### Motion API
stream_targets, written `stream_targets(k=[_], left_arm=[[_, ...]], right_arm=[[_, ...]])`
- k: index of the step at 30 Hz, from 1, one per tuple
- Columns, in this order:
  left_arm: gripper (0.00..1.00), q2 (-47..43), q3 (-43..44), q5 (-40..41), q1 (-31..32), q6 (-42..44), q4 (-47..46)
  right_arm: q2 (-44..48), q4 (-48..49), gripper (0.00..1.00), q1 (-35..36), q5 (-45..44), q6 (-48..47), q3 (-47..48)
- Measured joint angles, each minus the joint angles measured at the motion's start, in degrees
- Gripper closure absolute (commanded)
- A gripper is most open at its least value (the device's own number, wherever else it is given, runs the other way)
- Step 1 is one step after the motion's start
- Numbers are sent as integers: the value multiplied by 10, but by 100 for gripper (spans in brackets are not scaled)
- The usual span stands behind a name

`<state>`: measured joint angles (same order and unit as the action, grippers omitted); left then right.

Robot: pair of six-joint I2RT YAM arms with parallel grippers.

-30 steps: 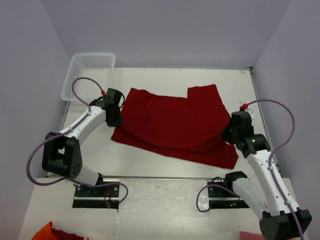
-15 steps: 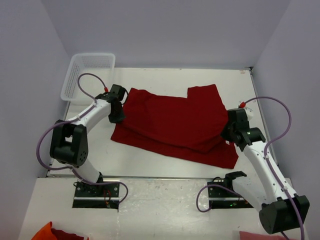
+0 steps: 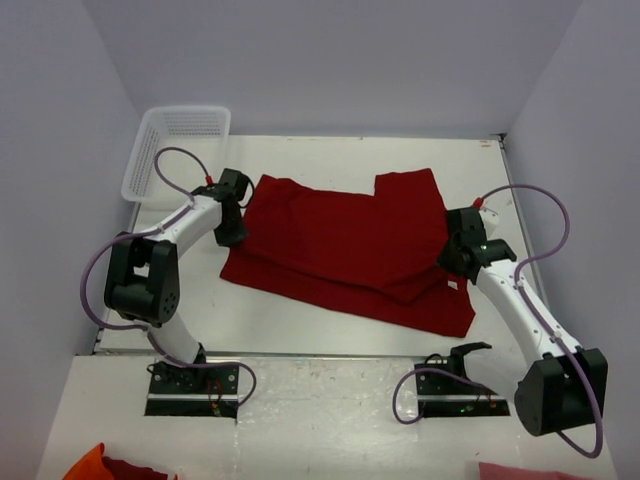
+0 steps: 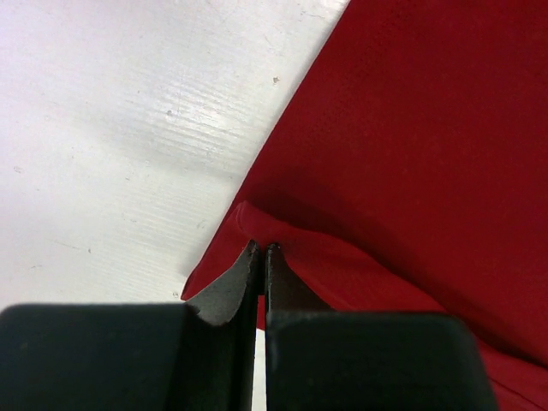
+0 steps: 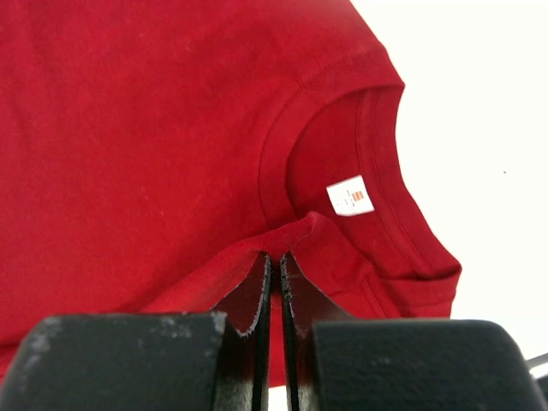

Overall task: Fold and stack the t-shirts
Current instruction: Fold the flattened tshirt in 1/3 of the way

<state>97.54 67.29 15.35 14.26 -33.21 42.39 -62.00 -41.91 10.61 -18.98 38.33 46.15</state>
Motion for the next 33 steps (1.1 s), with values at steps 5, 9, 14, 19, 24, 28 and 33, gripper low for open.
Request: stream_targets(k=[5, 9, 14, 19, 24, 28, 33], left_arm=[[100, 12, 0, -4, -8, 0, -8], [100, 33, 0, -14, -11, 0, -15], [89, 41, 0, -29, -18, 0, -22], [76, 40, 0, -32, -19, -2, -33], [49, -13, -17, -5, -14, -2, -60], [46, -123, -44, 35, 4, -2, -87], [51, -212, -62, 38, 25, 12, -116]], right_arm=[[-36, 19, 100, 0, -3, -5, 19], [-74, 35, 100, 0, -9, -9, 37], [-106, 54, 100, 0, -9, -13, 44], [-133, 76, 88, 0, -8, -20, 44], [-156, 117, 50, 0, -9, -42, 44], [-161, 142, 25, 0, -13, -70, 51], [-150, 142, 24, 1, -3, -87, 94]])
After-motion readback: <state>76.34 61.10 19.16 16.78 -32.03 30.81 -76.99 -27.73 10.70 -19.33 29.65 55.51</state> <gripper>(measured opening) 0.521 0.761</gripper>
